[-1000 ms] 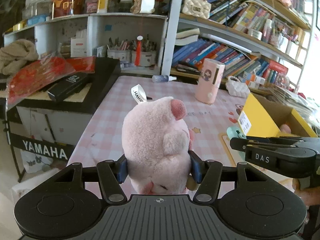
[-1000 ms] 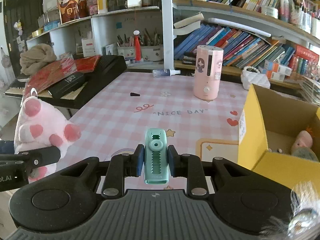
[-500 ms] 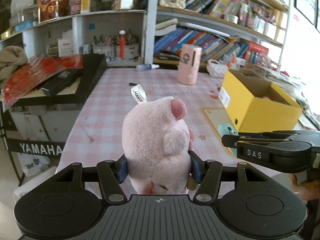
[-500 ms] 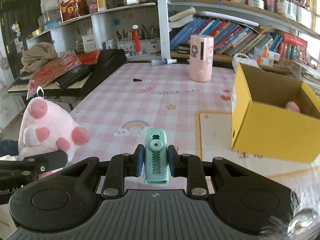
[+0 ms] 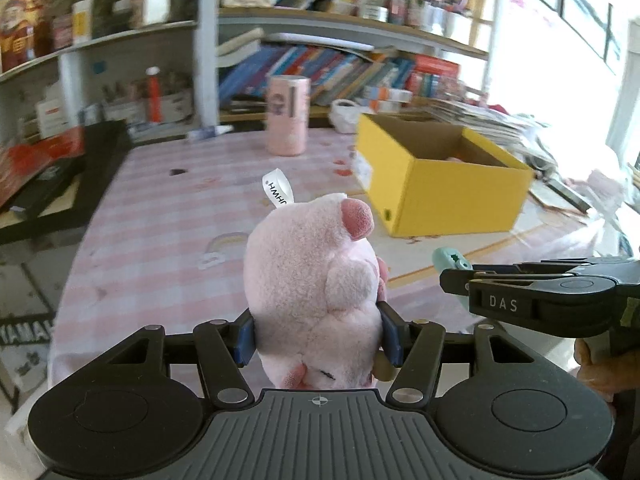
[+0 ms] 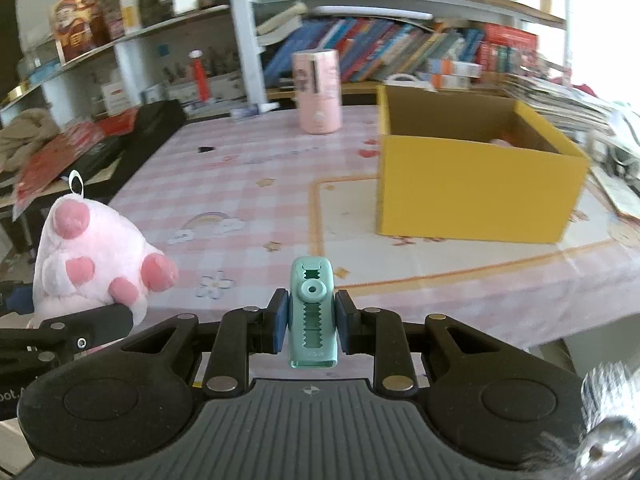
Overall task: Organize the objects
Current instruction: 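Lift and carry the plush pig and mint-green item toward the yellow box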
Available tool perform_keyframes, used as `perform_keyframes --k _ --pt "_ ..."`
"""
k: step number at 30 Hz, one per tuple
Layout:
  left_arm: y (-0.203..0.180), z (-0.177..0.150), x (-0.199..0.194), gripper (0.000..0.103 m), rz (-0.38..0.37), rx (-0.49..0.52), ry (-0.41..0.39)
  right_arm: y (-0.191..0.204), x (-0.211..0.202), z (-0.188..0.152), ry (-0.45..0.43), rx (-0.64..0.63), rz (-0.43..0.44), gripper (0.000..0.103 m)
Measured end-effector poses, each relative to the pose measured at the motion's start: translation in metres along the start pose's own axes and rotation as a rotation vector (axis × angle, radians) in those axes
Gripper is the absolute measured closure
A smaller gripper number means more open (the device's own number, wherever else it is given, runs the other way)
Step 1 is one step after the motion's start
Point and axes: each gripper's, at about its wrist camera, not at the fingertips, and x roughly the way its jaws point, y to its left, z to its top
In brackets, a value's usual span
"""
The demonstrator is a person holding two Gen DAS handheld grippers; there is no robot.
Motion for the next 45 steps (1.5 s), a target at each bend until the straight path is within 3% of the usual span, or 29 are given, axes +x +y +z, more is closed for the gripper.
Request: perform_keyframes --k 20,29,34,45 --pt "-0.087 0.030 0.049 0.045 -0.203 0.171 0.022 -0.099 -0.024 -0.011 0.008 0.180 -0.210 0.080" --pt "-0.110 0.048 0.070 0.045 -0.213 0.177 0.005 -0.138 -0.013 0.002 0.015 0.202 -0.225 0.080" --pt "-0.117 0.062 0.077 0.045 -0.206 0.162 -0.044 -0.153 -0.005 0.015 0.006 0.194 -0.223 0.080" --pt "-0.139 0.120 0.105 0.045 -0.178 0.141 -0.185 -0.189 0.009 0.074 -0.167 0.089 -0.203 0.080"
